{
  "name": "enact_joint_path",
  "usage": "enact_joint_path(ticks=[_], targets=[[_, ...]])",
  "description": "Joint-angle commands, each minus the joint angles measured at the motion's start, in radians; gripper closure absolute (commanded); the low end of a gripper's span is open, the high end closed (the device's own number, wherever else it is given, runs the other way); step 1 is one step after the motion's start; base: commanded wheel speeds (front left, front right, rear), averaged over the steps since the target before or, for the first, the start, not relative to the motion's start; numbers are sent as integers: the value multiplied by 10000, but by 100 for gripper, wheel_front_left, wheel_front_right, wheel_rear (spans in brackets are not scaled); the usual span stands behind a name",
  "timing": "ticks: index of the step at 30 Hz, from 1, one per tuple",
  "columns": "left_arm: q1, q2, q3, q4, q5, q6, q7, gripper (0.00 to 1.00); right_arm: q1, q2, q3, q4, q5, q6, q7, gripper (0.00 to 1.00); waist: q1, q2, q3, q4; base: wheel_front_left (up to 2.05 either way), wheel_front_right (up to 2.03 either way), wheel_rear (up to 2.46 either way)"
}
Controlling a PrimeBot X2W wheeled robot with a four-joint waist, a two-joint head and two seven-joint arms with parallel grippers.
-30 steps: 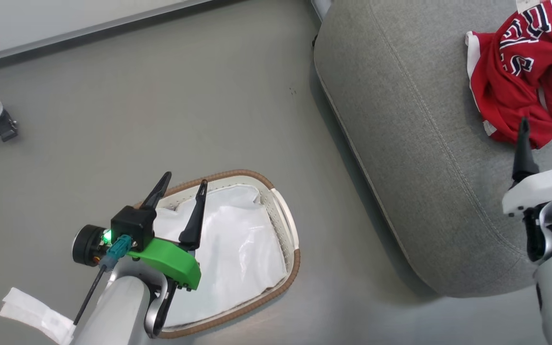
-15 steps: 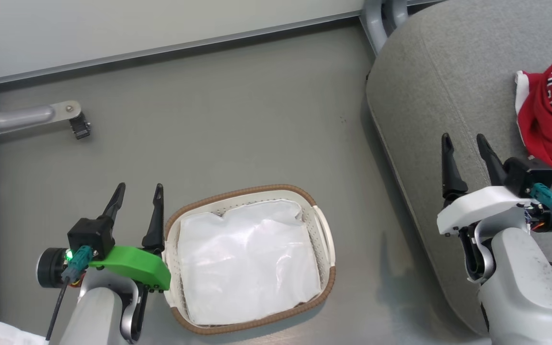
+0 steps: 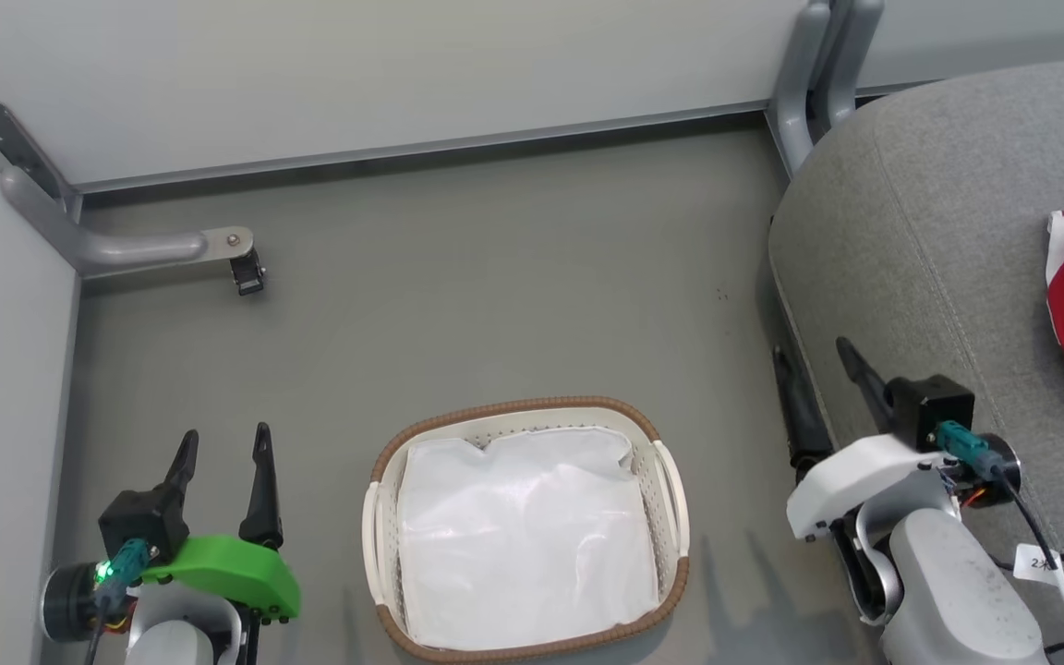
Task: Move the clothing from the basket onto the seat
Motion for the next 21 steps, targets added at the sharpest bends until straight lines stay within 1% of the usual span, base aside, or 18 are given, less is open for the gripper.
enact_joint_path(ticks=[1, 5, 12, 21], targets=[[216, -30, 161, -14, 115, 10, -1, 0, 248, -47, 96, 56, -11, -15, -47, 0, 0, 0, -242, 118, 0, 0, 0], [467, -159, 463, -67, 309, 23, -2, 0, 531, -42, 131, 32, -25, -15, -47, 0, 0, 0, -371, 67, 0, 0, 0], [772, -264, 736, -267, 132, -7, -1, 0, 921, -45, 231, -85, 98, -15, -47, 0, 0, 0, -507, -3, 0, 0, 0], [857, -295, 441, -406, -277, -28, -2, 0, 1018, -44, 271, -235, 193, -15, -47, 0, 0, 0, -485, -34, 0, 0, 0]])
